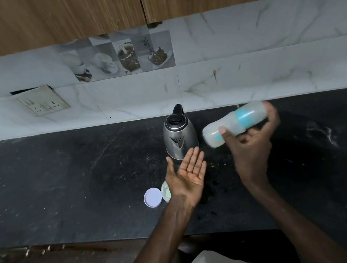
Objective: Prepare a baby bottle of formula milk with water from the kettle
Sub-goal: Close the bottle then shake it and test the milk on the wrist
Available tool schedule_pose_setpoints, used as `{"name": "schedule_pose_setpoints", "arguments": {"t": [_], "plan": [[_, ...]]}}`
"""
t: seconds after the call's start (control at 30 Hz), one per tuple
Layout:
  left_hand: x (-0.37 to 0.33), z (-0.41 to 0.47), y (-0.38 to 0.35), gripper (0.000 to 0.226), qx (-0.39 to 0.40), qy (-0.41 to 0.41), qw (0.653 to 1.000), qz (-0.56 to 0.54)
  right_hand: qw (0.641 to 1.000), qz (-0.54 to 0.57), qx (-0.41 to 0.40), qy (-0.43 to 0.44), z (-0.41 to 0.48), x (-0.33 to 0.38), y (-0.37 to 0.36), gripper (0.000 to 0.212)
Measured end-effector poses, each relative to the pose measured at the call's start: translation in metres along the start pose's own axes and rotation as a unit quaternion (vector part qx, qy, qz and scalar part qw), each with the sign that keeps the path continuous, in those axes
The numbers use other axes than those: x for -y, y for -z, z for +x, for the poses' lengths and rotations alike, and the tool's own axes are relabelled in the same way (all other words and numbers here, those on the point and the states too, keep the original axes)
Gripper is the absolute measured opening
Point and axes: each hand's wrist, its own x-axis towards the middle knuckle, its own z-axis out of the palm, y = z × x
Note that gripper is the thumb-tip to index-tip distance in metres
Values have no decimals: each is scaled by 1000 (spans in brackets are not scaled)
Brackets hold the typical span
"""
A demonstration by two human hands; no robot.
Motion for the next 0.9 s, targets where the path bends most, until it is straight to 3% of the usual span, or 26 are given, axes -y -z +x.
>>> {"name": "schedule_pose_setpoints", "arguments": {"t": [0.07, 0.1, 0.2, 0.23, 0.33, 0.47, 0.53, 0.57, 0.63, 0.67, 0.7, 0.77, 0.8, 0.9], "plan": [[6, 11, -6, 76, -4, 14, 1000, -14, 979, -135, 150, 10, 5, -8, -2, 106], [7, 11, -5, 77, -1, 14, 1000, -5, 968, -181, 171, 16, 4, -11, -5, 106], [8, 11, -4, 78, 3, -1, 1000, 10, 996, -78, 41, -30, 3, -3, -9, 102], [7, 12, -6, 77, 9, 1, 1000, -1, 996, -77, 35, -25, 4, 1, -15, 102], [10, 10, -3, 75, 13, -9, 1000, -18, 977, -152, 138, -49, -13, 2, -26, 103], [7, 5, -9, 83, 33, 13, 999, -34, 960, -151, 223, -78, -23, -3, -18, 99], [6, 4, -9, 77, 29, 1, 999, -23, 979, -116, 155, -67, -3, 4, -3, 93], [5, 5, -7, 77, 25, -3, 999, -20, 993, -60, 63, -74, 11, 10, 4, 90], [2, 4, -2, 81, 33, -5, 999, -17, 987, 68, -120, -81, 24, 18, 11, 85], [2, 4, 0, 82, 41, -6, 999, -21, 981, 78, -154, -82, 22, 21, 9, 85], [1, 5, 0, 82, 43, -8, 999, -22, 987, 42, -129, -85, 15, 23, 3, 86], [3, 4, 0, 81, 37, -6, 999, -22, 990, -65, 44, -116, -6, 12, -2, 89], [4, 4, 0, 81, 35, -4, 999, -15, 986, -79, 75, -130, -14, 6, 0, 90], [0, 5, -2, 82, 43, -9, 999, 6, 991, 8, -59, -120, -12, 4, 8, 90]]}}
